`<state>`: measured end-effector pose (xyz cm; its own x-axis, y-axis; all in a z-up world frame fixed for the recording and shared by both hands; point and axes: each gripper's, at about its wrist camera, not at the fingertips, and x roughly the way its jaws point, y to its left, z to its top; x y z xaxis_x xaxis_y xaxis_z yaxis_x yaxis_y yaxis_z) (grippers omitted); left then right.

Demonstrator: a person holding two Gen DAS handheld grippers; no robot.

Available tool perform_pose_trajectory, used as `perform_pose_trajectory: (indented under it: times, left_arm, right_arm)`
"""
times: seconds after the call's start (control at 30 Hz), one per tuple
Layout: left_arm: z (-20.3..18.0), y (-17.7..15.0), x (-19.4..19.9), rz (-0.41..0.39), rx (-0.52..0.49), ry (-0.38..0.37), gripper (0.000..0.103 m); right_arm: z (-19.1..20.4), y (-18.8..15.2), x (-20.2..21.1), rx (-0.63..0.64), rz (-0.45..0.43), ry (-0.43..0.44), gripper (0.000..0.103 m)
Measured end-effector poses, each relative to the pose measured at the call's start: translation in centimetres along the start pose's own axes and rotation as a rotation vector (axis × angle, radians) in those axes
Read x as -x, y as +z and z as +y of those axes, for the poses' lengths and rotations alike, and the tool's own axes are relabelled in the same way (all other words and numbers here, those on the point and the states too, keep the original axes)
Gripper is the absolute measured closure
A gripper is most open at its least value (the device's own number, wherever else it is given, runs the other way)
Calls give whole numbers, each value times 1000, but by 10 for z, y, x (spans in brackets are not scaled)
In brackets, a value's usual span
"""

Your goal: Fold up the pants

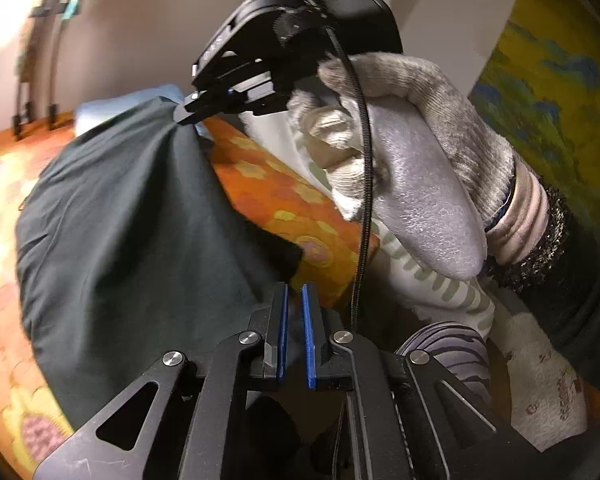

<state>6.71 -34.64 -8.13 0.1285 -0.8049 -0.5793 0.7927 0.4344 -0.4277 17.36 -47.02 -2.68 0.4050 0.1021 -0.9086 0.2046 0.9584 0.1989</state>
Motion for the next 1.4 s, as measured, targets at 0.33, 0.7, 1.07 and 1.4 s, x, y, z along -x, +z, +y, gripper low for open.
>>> perform_pose_trajectory:
  times: [0.33, 0.7, 1.07, 1.4]
  left_arm:
    - [9, 11, -4, 47, 12, 10, 97]
    - [88, -3, 64, 25, 62, 293, 96]
    - [156, 10, 68, 17, 143, 363, 96]
    - [188, 29, 31, 45, 195, 325, 89]
  right_arm:
    - [-55, -4, -22, -47, 18, -34, 100]
    - [-47, 6, -57, 72, 55, -144, 83]
    - [-72, -100, 29, -12, 81, -13, 62]
    - [-87, -163, 1, -125, 215, 87, 62]
